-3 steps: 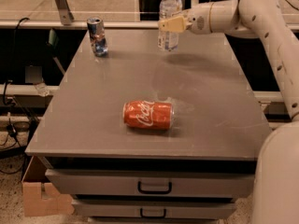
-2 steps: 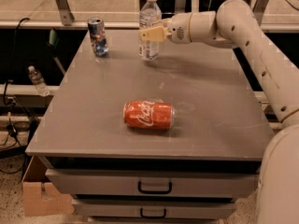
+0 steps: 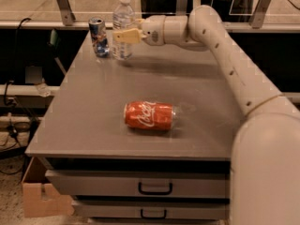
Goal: Move blue plastic bottle near redbull can
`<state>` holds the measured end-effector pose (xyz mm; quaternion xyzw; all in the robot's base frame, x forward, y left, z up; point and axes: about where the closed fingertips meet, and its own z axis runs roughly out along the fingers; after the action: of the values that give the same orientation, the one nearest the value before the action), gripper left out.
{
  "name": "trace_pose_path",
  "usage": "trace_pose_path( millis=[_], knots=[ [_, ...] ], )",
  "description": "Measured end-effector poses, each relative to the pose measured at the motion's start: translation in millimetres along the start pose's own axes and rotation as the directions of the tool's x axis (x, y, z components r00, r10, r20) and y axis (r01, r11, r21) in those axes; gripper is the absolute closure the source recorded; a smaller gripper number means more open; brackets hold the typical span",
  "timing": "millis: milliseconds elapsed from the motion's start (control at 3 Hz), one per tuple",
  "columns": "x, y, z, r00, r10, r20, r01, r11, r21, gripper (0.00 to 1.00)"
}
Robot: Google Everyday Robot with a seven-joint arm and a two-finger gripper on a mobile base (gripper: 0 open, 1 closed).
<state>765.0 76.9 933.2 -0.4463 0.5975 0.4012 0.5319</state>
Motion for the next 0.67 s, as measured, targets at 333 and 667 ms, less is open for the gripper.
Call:
trace_pose_path(
  millis=[333, 667],
  knots=[
    [-15.2, -6.0, 18.2, 0.998, -0.052, 0.034, 0.053, 0.9984, -0.02, 1.0],
    [-19.3, -12.6, 24.8, 0.995, -0.089, 0.032, 0.09, 0.9957, -0.021, 1.0]
  ],
)
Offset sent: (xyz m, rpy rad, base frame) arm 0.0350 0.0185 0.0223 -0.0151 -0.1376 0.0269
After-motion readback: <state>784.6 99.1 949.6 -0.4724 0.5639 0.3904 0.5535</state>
